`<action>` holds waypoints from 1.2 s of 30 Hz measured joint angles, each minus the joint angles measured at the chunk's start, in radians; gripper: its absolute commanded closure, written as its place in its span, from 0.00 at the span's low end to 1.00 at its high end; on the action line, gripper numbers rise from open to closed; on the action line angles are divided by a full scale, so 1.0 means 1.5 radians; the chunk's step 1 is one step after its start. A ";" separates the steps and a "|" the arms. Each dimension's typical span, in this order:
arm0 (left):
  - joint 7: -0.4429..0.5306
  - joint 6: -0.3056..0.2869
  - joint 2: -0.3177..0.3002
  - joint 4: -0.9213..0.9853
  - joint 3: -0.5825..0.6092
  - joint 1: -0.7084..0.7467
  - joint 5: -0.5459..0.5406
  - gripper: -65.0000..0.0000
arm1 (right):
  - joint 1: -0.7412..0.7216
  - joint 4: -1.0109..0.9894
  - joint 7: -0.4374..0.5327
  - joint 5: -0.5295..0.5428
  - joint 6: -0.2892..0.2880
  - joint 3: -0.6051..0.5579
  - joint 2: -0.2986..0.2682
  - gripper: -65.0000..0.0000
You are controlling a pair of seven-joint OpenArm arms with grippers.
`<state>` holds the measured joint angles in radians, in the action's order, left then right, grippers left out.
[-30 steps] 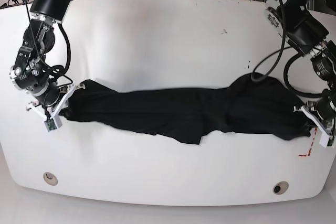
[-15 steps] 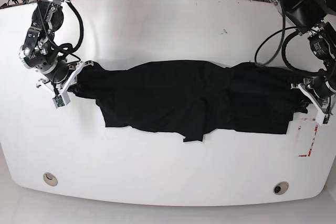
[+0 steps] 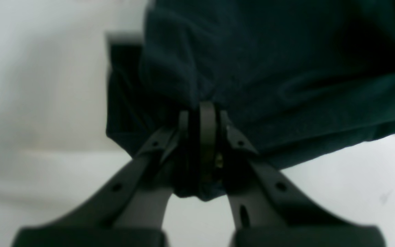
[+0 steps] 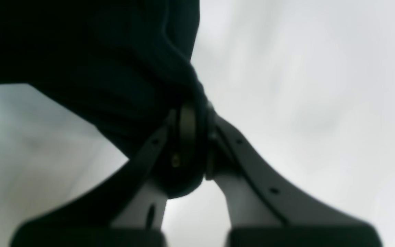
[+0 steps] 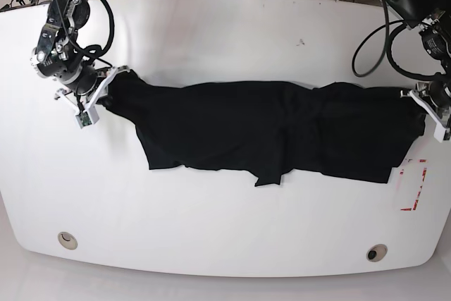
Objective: Fold the T-shirt properly
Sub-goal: 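Lay the stretched shirt flat on the table with both grippers, then open the left gripper and release the shirt end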
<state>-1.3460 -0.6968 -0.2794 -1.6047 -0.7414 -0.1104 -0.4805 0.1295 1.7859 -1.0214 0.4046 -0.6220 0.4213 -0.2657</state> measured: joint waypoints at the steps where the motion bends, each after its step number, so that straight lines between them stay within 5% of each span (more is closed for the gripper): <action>1: 0.002 0.000 -0.002 0.000 0.000 0.009 -0.002 0.99 | 0.006 0.000 0.001 0.001 0.000 0.002 0.001 1.00; 18: 0.018 0.000 -0.029 -0.004 0.001 0.121 -0.009 0.99 | 0.084 0.001 0.002 0.014 0.002 0.026 -0.002 0.99; 36: 0.016 0.000 -0.027 -0.007 0.006 0.095 -0.004 0.99 | 0.088 -0.001 -0.002 0.012 0.002 0.021 0.006 0.98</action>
<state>-1.3228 -0.6971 -0.3195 -1.6146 -0.7326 0.0315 -0.4858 0.2615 1.7851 -1.0237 0.4225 -0.6186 0.4522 -0.2569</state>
